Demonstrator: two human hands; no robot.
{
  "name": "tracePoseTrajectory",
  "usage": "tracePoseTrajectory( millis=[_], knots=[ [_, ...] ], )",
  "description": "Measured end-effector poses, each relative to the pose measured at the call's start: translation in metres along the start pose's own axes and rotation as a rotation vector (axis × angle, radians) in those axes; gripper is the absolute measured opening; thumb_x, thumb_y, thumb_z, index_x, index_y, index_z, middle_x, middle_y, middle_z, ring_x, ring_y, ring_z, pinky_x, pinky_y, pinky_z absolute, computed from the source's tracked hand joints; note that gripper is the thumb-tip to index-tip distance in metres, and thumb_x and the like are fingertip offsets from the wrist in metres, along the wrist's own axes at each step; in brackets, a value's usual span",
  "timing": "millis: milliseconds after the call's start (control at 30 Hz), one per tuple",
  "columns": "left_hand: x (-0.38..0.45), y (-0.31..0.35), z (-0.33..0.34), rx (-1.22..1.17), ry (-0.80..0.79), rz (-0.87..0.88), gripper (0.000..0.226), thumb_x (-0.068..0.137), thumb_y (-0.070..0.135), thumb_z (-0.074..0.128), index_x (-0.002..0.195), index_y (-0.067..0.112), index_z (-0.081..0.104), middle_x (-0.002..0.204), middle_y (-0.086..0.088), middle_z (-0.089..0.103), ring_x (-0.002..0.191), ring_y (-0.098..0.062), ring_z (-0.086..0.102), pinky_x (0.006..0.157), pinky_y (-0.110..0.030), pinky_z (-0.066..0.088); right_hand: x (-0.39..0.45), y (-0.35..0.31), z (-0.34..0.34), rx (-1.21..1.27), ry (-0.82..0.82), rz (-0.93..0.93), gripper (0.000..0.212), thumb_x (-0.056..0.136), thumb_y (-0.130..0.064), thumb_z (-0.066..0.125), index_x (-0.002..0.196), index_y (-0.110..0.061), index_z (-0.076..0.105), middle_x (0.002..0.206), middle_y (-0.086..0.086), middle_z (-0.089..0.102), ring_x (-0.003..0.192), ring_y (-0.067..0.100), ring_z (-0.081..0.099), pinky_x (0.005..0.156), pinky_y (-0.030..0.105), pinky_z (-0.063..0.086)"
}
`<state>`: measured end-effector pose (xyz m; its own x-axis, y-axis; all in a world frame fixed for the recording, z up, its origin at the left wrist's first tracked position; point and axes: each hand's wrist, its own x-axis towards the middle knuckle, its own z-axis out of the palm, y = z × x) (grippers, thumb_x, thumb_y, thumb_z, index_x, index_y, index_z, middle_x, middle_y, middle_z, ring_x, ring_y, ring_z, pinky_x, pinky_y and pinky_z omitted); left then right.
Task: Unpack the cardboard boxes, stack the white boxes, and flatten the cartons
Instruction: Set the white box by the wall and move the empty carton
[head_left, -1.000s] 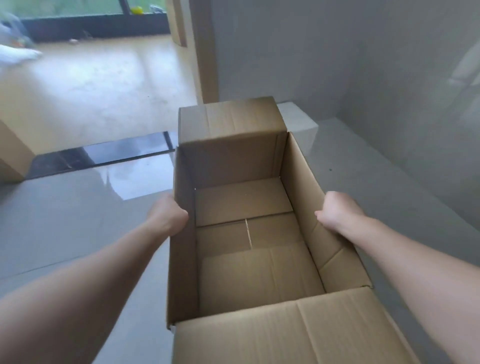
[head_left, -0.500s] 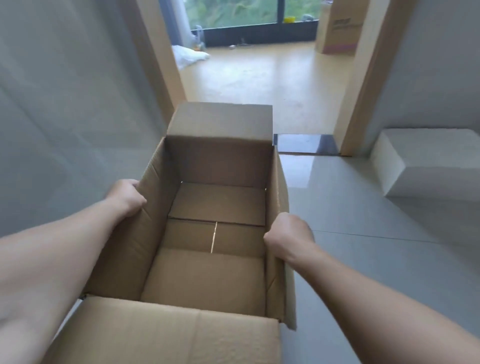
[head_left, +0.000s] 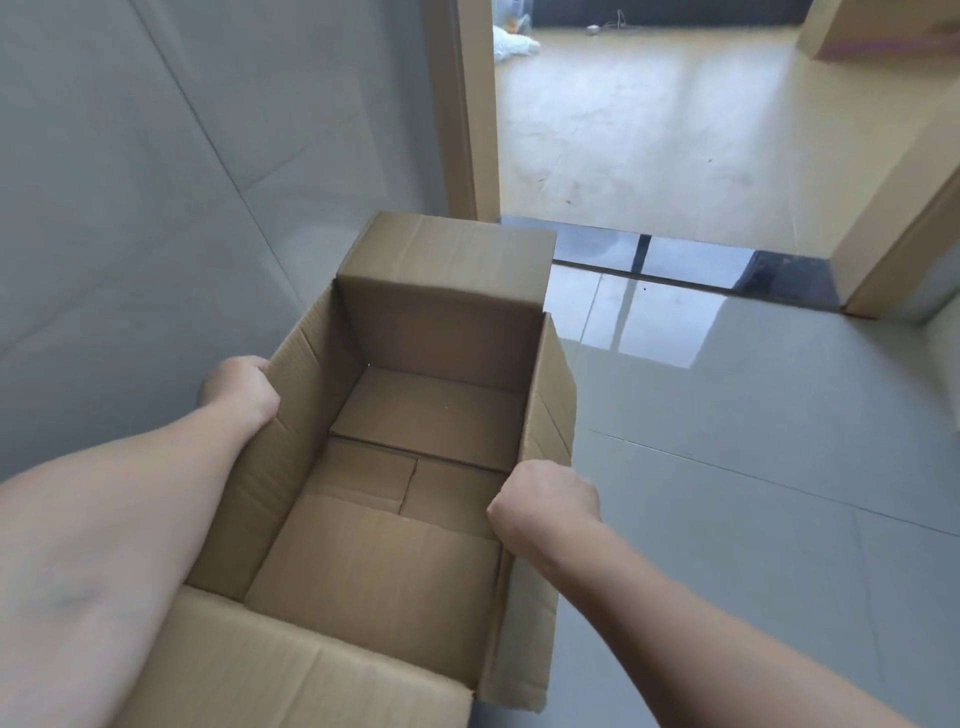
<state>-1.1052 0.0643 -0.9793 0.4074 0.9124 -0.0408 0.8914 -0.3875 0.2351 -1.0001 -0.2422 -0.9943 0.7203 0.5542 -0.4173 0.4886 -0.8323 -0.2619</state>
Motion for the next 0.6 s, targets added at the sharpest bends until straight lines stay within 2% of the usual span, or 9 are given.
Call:
tracePoseTrajectory(
  millis=[100, 167, 233, 300, 400, 600],
  knots=[
    [-0.003, -0.001, 0.005, 0.146, 0.043, 0.013, 0.026, 0.083, 0.002, 0.056, 0.107, 0.008, 0.064, 0.106, -0.02, 0.064, 0.103, -0.04, 0.058, 0.084, -0.041, 0.047, -0.001, -0.004, 0.006, -0.048, 0.003, -0.091, 0.01, 0.08, -0.017, 0.043, 0.078, -0.02, 0.052, 0.102, 0.006, 0.066, 0.092, 0.028, 0.061, 0.067, 0.029, 0.039],
    [-0.011, 0.008, 0.006, 0.226, 0.097, 0.043, 0.031, 0.083, -0.001, 0.05, 0.113, 0.006, 0.055, 0.114, -0.021, 0.056, 0.108, -0.041, 0.053, 0.085, -0.047, 0.046, -0.002, -0.003, 0.006, -0.138, 0.032, -0.169, 0.023, 0.087, -0.021, 0.039, 0.088, -0.016, 0.062, 0.104, 0.008, 0.065, 0.094, 0.029, 0.06, 0.068, 0.031, 0.042],
    [-0.019, 0.028, 0.004, 0.237, 0.157, 0.125, 0.036, 0.08, 0.0, 0.052, 0.115, 0.008, 0.051, 0.12, -0.018, 0.05, 0.113, -0.039, 0.048, 0.086, -0.049, 0.045, -0.003, 0.004, 0.0, -0.174, 0.091, -0.215, 0.04, 0.097, -0.036, 0.029, 0.093, -0.015, 0.063, 0.102, 0.009, 0.065, 0.089, 0.03, 0.059, 0.066, 0.033, 0.04],
    [-0.027, 0.062, 0.002, 0.187, 0.16, 0.222, 0.04, 0.078, 0.003, 0.054, 0.117, 0.01, 0.052, 0.122, -0.017, 0.05, 0.115, -0.038, 0.047, 0.087, -0.048, 0.045, -0.005, 0.017, -0.012, -0.182, 0.154, -0.205, 0.054, 0.097, -0.052, 0.019, 0.084, -0.018, 0.059, 0.095, 0.009, 0.065, 0.079, 0.028, 0.055, 0.058, 0.031, 0.032],
    [-0.045, 0.126, 0.004, 0.061, 0.094, 0.4, 0.043, 0.08, 0.01, 0.054, 0.122, 0.016, 0.055, 0.127, -0.013, 0.052, 0.116, -0.035, 0.05, 0.091, -0.044, 0.046, -0.007, 0.048, -0.035, -0.215, 0.242, -0.178, 0.064, 0.095, -0.059, 0.018, 0.092, -0.015, 0.065, 0.098, 0.01, 0.066, 0.088, 0.03, 0.061, 0.06, 0.032, 0.033],
    [-0.139, 0.274, 0.023, -0.111, 0.02, 0.838, 0.034, 0.085, 0.017, 0.051, 0.118, 0.02, 0.057, 0.121, -0.003, 0.056, 0.107, -0.027, 0.055, 0.084, -0.035, 0.045, -0.05, 0.166, -0.097, -0.234, 0.376, -0.025, 0.059, 0.096, -0.058, 0.022, 0.105, -0.016, 0.062, 0.11, 0.01, 0.065, 0.102, 0.029, 0.06, 0.068, 0.034, 0.034]
  ],
)
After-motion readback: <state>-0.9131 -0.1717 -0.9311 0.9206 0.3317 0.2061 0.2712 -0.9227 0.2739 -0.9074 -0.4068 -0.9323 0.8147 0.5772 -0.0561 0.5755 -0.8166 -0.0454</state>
